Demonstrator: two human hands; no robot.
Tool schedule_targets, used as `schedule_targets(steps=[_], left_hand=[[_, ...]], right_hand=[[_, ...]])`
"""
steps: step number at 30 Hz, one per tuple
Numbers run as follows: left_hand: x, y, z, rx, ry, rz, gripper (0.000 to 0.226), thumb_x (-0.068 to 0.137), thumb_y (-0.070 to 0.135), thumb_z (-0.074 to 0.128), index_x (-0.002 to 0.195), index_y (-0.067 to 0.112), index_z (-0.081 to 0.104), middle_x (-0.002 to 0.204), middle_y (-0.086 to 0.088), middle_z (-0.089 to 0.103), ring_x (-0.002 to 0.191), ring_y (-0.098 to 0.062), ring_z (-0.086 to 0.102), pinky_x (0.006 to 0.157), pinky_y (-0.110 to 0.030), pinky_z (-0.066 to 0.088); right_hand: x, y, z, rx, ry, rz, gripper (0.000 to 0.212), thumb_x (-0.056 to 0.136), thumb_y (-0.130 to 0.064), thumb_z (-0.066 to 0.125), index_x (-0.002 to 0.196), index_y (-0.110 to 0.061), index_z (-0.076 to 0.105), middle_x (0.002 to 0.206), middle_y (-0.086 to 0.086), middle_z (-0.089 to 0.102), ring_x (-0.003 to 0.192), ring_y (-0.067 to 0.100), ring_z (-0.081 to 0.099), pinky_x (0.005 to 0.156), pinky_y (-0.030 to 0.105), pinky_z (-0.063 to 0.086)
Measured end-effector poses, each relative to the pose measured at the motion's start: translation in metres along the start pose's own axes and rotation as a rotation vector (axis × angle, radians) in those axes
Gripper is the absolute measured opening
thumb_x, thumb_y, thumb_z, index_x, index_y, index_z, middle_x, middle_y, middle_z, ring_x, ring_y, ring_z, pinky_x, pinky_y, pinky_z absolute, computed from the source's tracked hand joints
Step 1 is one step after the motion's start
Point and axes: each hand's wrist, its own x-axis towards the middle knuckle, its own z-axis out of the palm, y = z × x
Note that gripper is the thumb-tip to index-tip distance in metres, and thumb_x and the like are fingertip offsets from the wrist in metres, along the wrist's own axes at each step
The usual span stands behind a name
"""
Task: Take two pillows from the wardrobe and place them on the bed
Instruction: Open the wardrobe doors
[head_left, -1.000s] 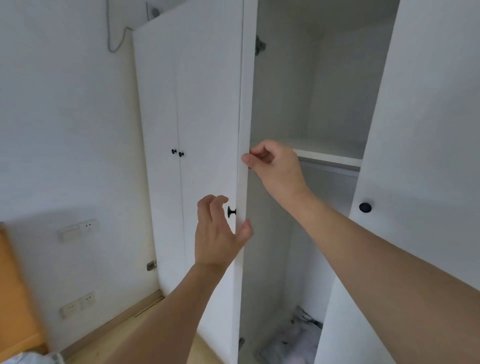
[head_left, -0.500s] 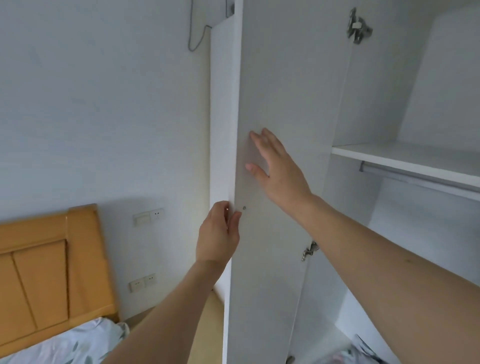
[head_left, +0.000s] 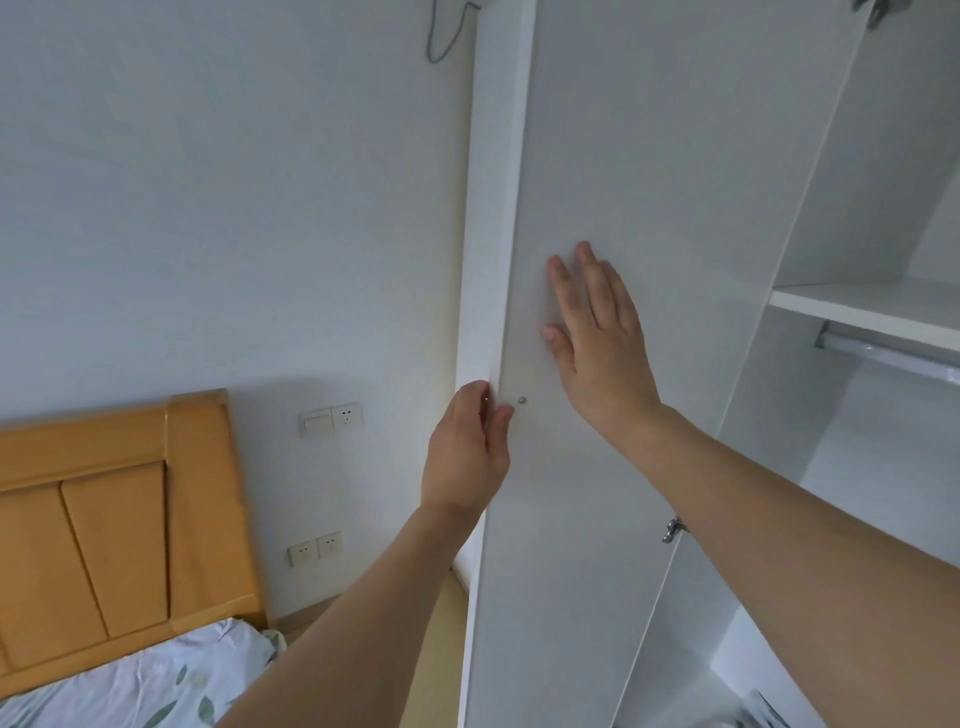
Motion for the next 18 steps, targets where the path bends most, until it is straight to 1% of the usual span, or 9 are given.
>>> schedule_targets(steps=[3, 5, 6, 7, 8, 10, 12, 14, 18], left_hand=[[-0.001, 0.001, 0.000, 0.016, -0.007, 0.005, 0.015, 0.097, 0.030, 0.051, 0.105, 0.017, 0.050, 0.091, 0.000, 0.062, 0.080, -0.023, 0.059, 0.071, -0.046, 0.052], [-0.005, 0.007, -0.001, 0.033, -0.011, -0.012, 0.023, 0.098, 0.031, 0.049, 0.118, 0.018, 0.049, 0.105, 0.004, 0.061, 0.090, -0.018, 0.060, 0.078, -0.043, 0.053], [-0.008, 0.011, -0.001, 0.038, -0.002, -0.015, 0.032, 0.099, 0.031, 0.049, 0.128, 0.018, 0.046, 0.117, 0.004, 0.059, 0.100, -0.015, 0.058, 0.086, -0.041, 0.053], [-0.011, 0.016, -0.002, 0.047, 0.018, -0.003, 0.041, 0.100, 0.032, 0.048, 0.137, 0.017, 0.040, 0.129, 0.002, 0.053, 0.113, -0.015, 0.054, 0.096, -0.037, 0.049], [-0.014, 0.022, -0.002, 0.069, 0.044, 0.033, 0.049, 0.100, 0.032, 0.047, 0.144, 0.015, 0.033, 0.141, -0.003, 0.046, 0.127, -0.017, 0.046, 0.105, -0.034, 0.041], [-0.018, 0.038, 0.000, 0.156, 0.084, 0.159, 0.057, 0.102, 0.029, 0.045, 0.150, 0.008, 0.024, 0.154, -0.010, 0.031, 0.143, -0.021, 0.025, 0.116, -0.035, 0.025], [-0.022, 0.056, 0.008, 0.229, 0.094, 0.264, 0.059, 0.102, 0.024, 0.045, 0.151, 0.002, 0.020, 0.158, -0.014, 0.022, 0.148, -0.025, 0.014, 0.120, -0.041, 0.015], [-0.028, 0.076, 0.021, 0.250, 0.068, 0.315, 0.059, 0.102, 0.022, 0.044, 0.151, -0.001, 0.020, 0.159, -0.016, 0.019, 0.149, -0.026, 0.009, 0.122, -0.043, 0.009], [-0.048, 0.116, 0.060, 0.216, -0.033, 0.389, 0.059, 0.101, 0.019, 0.044, 0.149, -0.005, 0.022, 0.158, -0.019, 0.020, 0.149, -0.029, 0.012, 0.121, -0.046, 0.010]], right_hand=[[0.000, 0.001, -0.007, -0.017, -0.054, -0.013, 0.063, 0.100, -0.032, 0.041, 0.152, -0.029, 0.006, 0.161, 0.003, 0.002, 0.147, 0.028, 0.007, 0.119, 0.048, 0.016], [-0.003, 0.003, -0.017, -0.049, -0.105, -0.027, 0.064, 0.100, -0.033, 0.041, 0.152, -0.027, 0.005, 0.162, 0.002, 0.001, 0.148, 0.026, 0.007, 0.120, 0.047, 0.011], [-0.005, 0.004, -0.024, -0.064, -0.122, -0.028, 0.064, 0.100, -0.033, 0.041, 0.152, -0.026, 0.006, 0.162, 0.002, 0.001, 0.148, 0.026, 0.007, 0.120, 0.046, 0.009], [-0.007, 0.007, -0.032, -0.080, -0.129, -0.025, 0.063, 0.100, -0.032, 0.041, 0.152, -0.024, 0.007, 0.162, 0.001, 0.002, 0.148, 0.025, 0.008, 0.120, 0.046, 0.008], [-0.010, 0.010, -0.042, -0.100, -0.126, -0.020, 0.063, 0.099, -0.031, 0.041, 0.152, -0.022, 0.008, 0.161, 0.002, 0.003, 0.148, 0.026, 0.009, 0.120, 0.045, 0.007], [-0.018, 0.021, -0.066, -0.156, -0.118, -0.002, 0.062, 0.099, -0.029, 0.041, 0.152, -0.019, 0.010, 0.161, 0.002, 0.005, 0.147, 0.026, 0.009, 0.120, 0.045, 0.005], [-0.028, 0.039, -0.092, -0.229, -0.116, 0.022, 0.062, 0.099, -0.029, 0.040, 0.152, -0.017, 0.011, 0.161, 0.003, 0.006, 0.147, 0.027, 0.009, 0.120, 0.046, 0.004], [-0.039, 0.059, -0.121, -0.307, -0.115, 0.065, 0.062, 0.098, -0.028, 0.039, 0.152, -0.015, 0.012, 0.161, 0.004, 0.006, 0.148, 0.027, 0.008, 0.120, 0.047, 0.004], [-0.069, 0.098, -0.179, -0.449, -0.111, 0.145, 0.061, 0.098, -0.027, 0.038, 0.151, -0.012, 0.015, 0.161, 0.005, 0.009, 0.148, 0.027, 0.008, 0.120, 0.047, 0.005]])
